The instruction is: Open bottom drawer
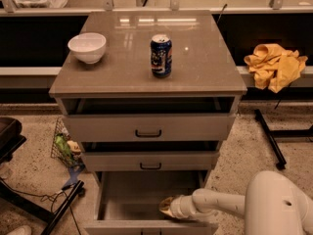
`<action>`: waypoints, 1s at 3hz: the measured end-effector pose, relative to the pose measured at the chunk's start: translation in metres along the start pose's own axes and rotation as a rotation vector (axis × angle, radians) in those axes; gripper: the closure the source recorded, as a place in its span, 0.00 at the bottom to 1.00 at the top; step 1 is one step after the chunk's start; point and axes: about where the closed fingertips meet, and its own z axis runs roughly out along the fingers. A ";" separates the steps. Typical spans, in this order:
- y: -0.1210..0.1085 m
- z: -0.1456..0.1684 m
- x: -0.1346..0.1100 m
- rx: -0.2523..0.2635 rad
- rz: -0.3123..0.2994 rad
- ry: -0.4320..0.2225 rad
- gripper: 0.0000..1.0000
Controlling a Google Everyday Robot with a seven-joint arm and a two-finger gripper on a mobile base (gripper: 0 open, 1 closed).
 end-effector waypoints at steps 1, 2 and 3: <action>0.051 -0.010 0.024 -0.071 0.066 0.018 1.00; 0.066 -0.017 0.028 -0.096 0.094 0.025 1.00; 0.066 -0.018 0.027 -0.097 0.094 0.025 1.00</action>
Offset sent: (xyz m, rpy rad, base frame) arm -0.3030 -0.0485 -0.0404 0.0665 0.5216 -0.0113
